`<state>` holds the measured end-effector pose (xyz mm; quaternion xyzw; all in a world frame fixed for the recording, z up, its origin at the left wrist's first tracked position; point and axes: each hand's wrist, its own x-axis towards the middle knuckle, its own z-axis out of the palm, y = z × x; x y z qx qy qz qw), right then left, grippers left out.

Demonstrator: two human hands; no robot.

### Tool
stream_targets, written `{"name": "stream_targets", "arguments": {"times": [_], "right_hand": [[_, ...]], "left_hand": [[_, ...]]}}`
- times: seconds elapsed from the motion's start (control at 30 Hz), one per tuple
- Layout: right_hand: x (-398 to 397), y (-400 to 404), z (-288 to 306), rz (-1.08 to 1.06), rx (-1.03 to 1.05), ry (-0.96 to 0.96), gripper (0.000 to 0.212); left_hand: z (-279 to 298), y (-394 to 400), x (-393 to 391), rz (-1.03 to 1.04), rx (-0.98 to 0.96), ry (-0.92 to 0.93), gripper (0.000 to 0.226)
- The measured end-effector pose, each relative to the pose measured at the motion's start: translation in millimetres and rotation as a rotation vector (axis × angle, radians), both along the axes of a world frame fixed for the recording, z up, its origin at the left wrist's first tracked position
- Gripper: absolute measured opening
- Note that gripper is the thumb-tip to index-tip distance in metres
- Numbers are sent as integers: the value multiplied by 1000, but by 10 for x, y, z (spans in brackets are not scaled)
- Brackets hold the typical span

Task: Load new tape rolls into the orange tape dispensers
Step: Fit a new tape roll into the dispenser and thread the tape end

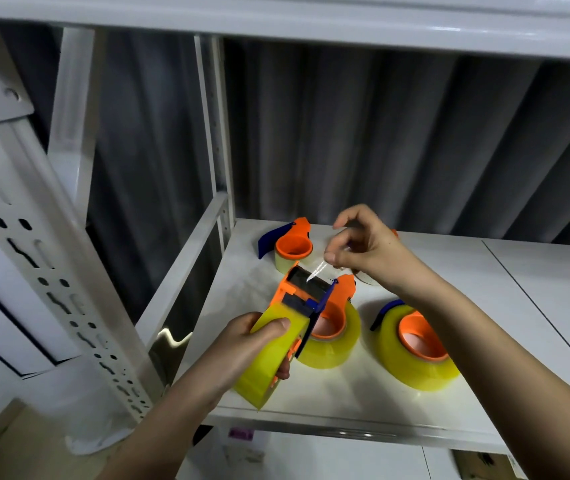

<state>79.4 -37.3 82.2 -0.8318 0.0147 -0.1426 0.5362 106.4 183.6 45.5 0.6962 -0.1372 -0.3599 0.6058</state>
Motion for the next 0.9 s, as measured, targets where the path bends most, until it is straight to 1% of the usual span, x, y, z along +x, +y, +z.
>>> {"name": "stream_targets", "arguments": {"times": [0.07, 0.13, 0.2, 0.27, 0.33, 0.4, 0.5, 0.63, 0.73, 0.9], "right_hand": [[-11, -27, 48, -21, -2, 18, 40], [-20, -79, 141, -30, -63, 104, 31], [-26, -117, 232, 20, -124, 270, 21], [-19, -131, 231, 75, -68, 399, 17], [-7, -91, 192, 91, 67, 455, 20], [3, -22, 171, 76, 138, 478, 22], [11, 50, 198, 57, 152, 497, 21], [30, 139, 239, 72, 54, 464, 20], [46, 186, 232, 66, -44, 446, 21], [34, 232, 225, 76, -111, 412, 20]], "left_hand": [[-2, 1, -11, -6, -3, -5, 20], [1, 6, -9, -11, -7, -5, 18], [-2, 10, 4, -27, -3, -19, 16], [-9, 13, 13, -39, 4, -31, 16], [-16, 23, 9, -38, 16, -32, 18], [-39, 30, 16, -25, 17, -16, 21], [-61, 38, 25, 5, 14, 26, 24], [-85, 44, 55, -23, 31, 28, 23], [-143, 62, 98, -34, 89, -9, 20], [-184, 83, 149, -54, 146, -34, 34]]}}
